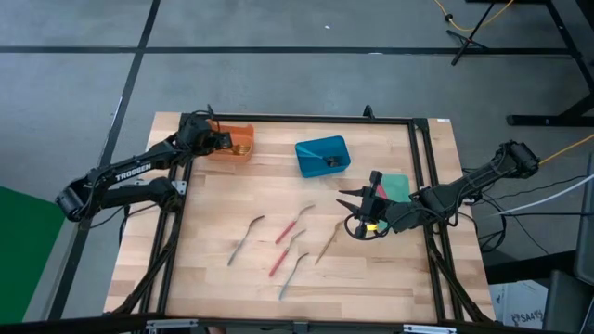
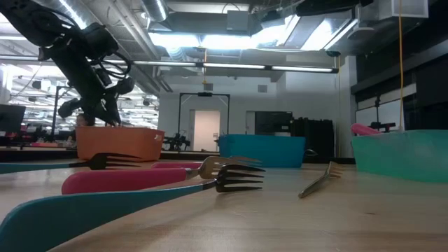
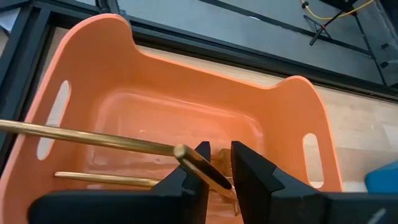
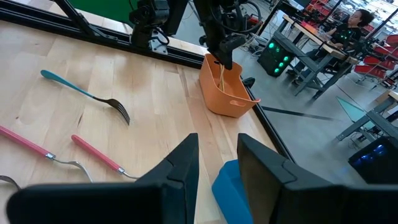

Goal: Sort silverware by color (type)
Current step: Put the gold fork into the orange bin

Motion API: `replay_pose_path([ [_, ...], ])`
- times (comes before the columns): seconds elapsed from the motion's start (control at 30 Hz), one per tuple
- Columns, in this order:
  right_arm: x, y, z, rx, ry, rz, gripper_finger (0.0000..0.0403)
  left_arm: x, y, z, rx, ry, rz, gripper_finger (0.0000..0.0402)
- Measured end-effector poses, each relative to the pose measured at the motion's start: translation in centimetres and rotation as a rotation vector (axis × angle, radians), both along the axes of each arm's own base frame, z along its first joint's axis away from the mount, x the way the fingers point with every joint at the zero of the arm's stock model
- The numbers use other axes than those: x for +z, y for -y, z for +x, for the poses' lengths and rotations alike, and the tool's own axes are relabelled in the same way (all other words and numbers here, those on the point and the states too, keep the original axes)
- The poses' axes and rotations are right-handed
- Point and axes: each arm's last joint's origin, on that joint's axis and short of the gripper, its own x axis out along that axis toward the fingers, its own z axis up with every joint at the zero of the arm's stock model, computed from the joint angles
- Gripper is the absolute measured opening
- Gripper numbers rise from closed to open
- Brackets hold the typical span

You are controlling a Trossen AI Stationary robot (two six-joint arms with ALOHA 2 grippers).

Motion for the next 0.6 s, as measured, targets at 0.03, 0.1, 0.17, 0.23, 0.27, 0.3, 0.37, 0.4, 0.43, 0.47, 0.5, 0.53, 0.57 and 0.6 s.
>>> replay_pose_path([
  [0.03,0.0,0.0,0.0,0.0,0.0,0.0,0.0101,0.0,0.0,0.0,0.001,-0.002,0.0,0.0061],
  [0.1,0.0,0.0,0.0,0.0,0.0,0.0,0.0101,0.0,0.0,0.0,0.002,-0.005,-0.001,0.007],
  [0.17,0.0,0.0,0.0,0.0,0.0,0.0,0.0101,-0.1,0.0,0.0,0.002,-0.008,-0.004,0.008],
  [0.23,0.0,0.0,0.0,0.0,-0.001,0.0,0.0101,-0.1,0.0,-0.1,0.002,-0.01,-0.005,0.009],
  [0.27,0.0,0.0,0.0,0.0,-0.001,-0.001,0.0101,-0.1,0.0,-0.1,0.005,-0.013,-0.004,0.0095],
  [0.3,0.0,0.0,0.0,0.0,-0.001,-0.001,0.0101,-0.1,0.0,-0.1,0.005,-0.014,-0.005,0.0099],
  [0.37,0.0,0.0,0.0,0.0,-0.002,-0.001,0.0101,-0.1,0.1,0.0,-0.006,-0.006,-0.011,0.0102],
  [0.4,0.0,0.0,0.0,0.0,-0.002,-0.001,0.0101,-0.1,0.1,0.0,-0.014,0.0,-0.015,0.0103],
  [0.43,0.0,0.0,0.0,0.0,-0.002,-0.001,0.0101,0.0,0.1,-0.1,-0.018,0.002,-0.018,0.0103],
  [0.47,0.0,0.0,0.0,0.0,-0.003,-0.002,0.0101,0.1,0.2,-0.1,-0.021,0.002,-0.022,0.0103],
  [0.5,0.0,0.0,0.0,0.0,-0.004,-0.002,0.0101,0.4,0.2,-0.1,-0.021,0.006,-0.017,0.0102],
  [0.53,-0.1,0.0,0.0,0.0,-0.006,-0.003,0.0101,0.7,0.2,-0.1,-0.021,0.011,-0.012,0.0102],
  [0.57,-0.1,0.0,0.0,0.0,-0.011,-0.006,0.0101,0.9,0.3,-0.2,-0.022,0.013,-0.007,0.0101],
  [0.6,-0.2,0.0,-0.1,0.0,-0.017,-0.009,0.0101,1.2,0.4,-0.2,-0.024,0.012,-0.005,0.0101],
])
